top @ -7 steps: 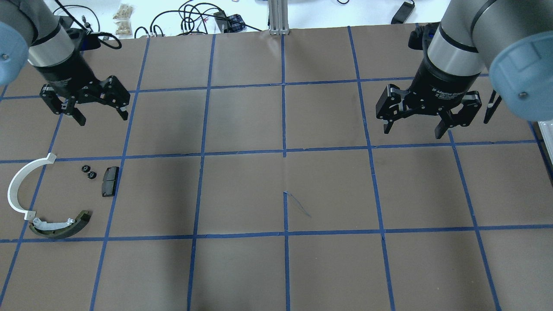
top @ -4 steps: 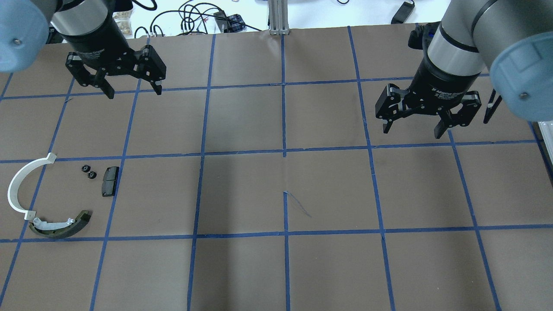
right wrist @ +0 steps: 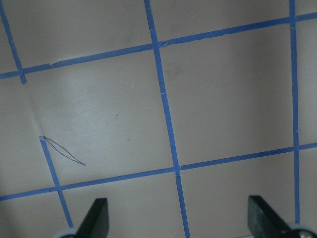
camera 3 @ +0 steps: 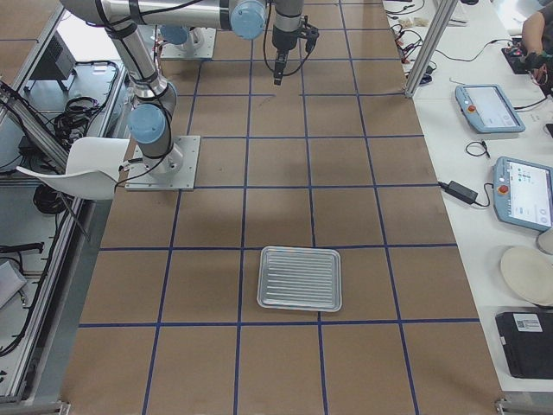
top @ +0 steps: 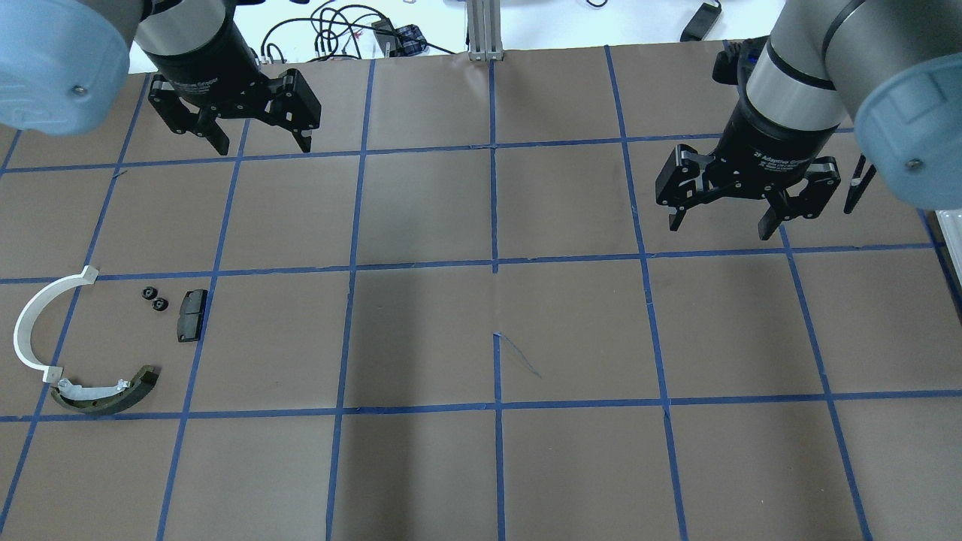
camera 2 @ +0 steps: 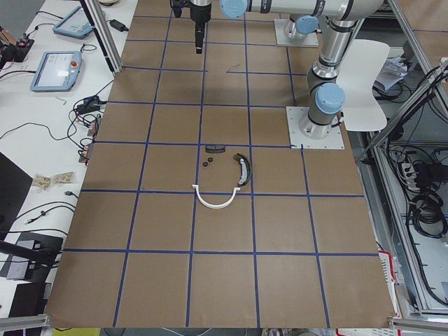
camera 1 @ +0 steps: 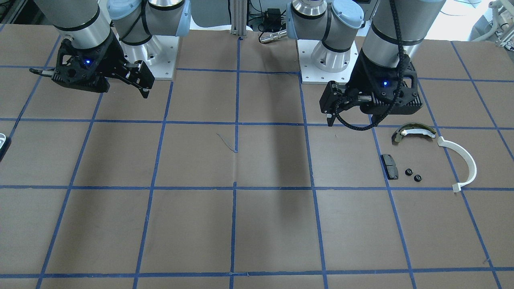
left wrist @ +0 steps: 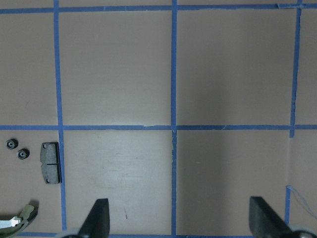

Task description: Place bearing gear from tray to pile

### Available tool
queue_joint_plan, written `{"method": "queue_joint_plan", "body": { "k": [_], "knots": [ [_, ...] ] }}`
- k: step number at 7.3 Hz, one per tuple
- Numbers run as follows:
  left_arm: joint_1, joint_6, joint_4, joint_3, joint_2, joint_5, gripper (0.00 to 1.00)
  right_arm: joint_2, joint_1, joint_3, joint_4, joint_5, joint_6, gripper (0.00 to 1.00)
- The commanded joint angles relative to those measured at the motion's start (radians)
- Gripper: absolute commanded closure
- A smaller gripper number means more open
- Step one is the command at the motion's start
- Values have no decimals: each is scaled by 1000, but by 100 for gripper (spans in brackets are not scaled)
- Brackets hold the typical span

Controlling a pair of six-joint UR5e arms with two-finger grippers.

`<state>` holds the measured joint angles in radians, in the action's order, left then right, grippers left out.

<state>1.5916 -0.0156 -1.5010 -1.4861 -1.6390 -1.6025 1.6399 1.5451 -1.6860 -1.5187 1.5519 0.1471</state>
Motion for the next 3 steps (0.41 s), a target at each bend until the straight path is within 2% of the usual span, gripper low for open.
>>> {"method": "queue_joint_plan", "body": {
  "k": [1, 3],
  "knots": [
    [-1, 0, -1, 1, 8, 1, 0, -5, 3, -4, -3, 4, -1, 0],
    [2, -1, 1, 0, 13, 4, 0, -9, 0, -6, -9, 5, -1, 0]
  ]
}}
